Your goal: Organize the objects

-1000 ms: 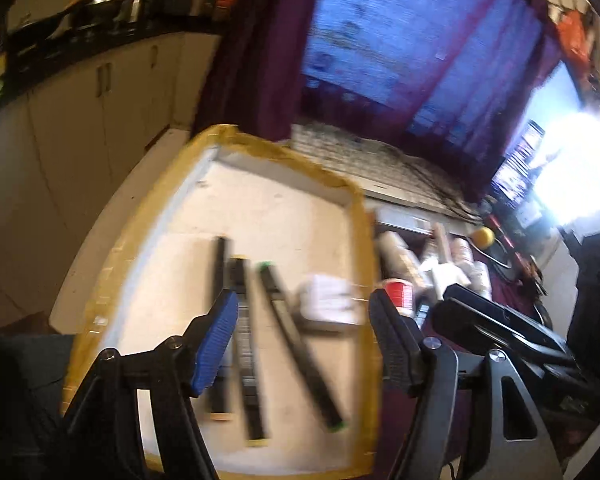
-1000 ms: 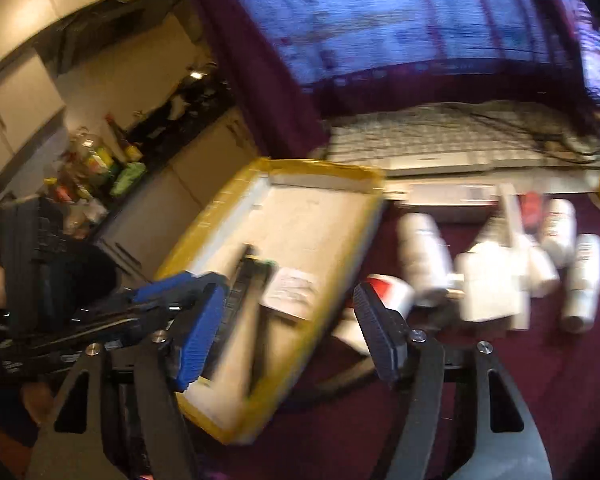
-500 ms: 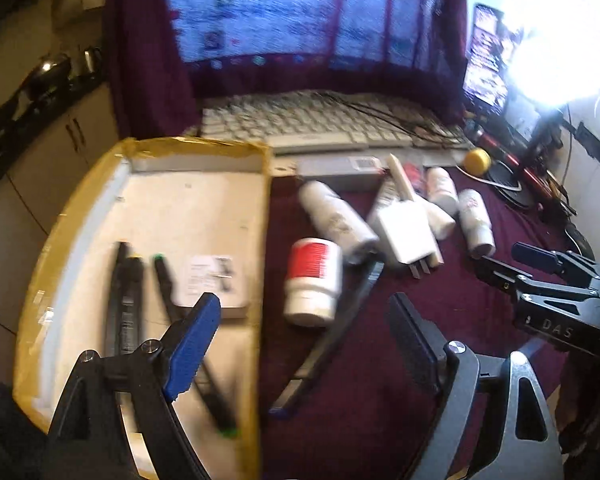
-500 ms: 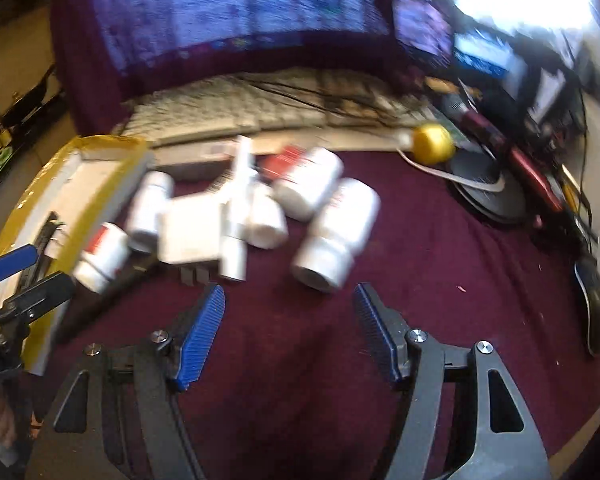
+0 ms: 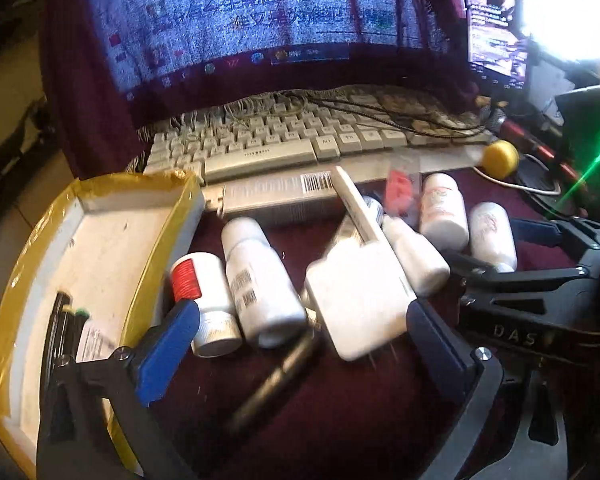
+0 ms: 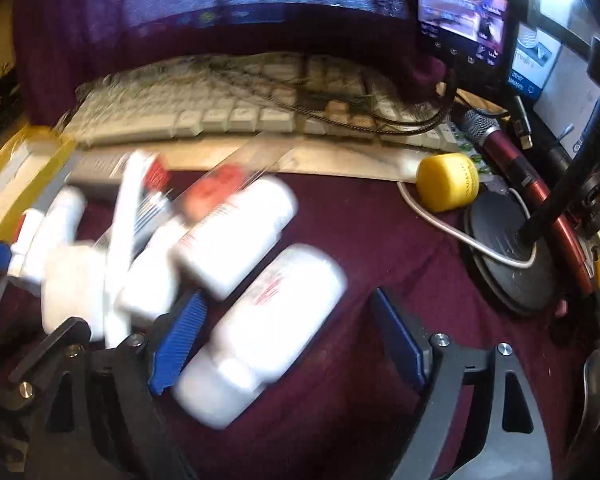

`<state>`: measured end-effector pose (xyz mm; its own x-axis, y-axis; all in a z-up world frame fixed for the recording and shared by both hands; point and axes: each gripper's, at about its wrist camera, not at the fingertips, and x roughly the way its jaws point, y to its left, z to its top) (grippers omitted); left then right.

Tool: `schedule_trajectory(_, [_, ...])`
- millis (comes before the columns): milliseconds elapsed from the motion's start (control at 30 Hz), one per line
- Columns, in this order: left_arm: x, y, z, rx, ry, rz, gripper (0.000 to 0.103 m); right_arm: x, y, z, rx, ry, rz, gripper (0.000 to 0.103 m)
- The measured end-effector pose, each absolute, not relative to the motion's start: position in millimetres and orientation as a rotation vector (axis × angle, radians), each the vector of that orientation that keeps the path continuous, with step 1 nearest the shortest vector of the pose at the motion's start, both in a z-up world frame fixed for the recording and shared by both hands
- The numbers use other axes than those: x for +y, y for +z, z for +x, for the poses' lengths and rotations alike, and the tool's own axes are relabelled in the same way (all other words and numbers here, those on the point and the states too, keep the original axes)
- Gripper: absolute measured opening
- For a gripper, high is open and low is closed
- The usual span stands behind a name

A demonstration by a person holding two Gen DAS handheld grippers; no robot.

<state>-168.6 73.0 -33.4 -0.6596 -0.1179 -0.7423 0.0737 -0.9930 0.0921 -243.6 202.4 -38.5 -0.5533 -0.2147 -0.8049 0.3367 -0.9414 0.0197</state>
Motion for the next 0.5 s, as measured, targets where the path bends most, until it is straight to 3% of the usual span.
schedule_trajectory(167, [80,-39,-173,-0.174,-2.761,1.262,0.102,210,-40,-246,0.195,-2.513,1.302,0.103])
schedule_trajectory(500, [83,-40,-172,-0.185,-2.765,1.265,0.102,216,-41,-242,0.19,-2.52,1.311,0.103])
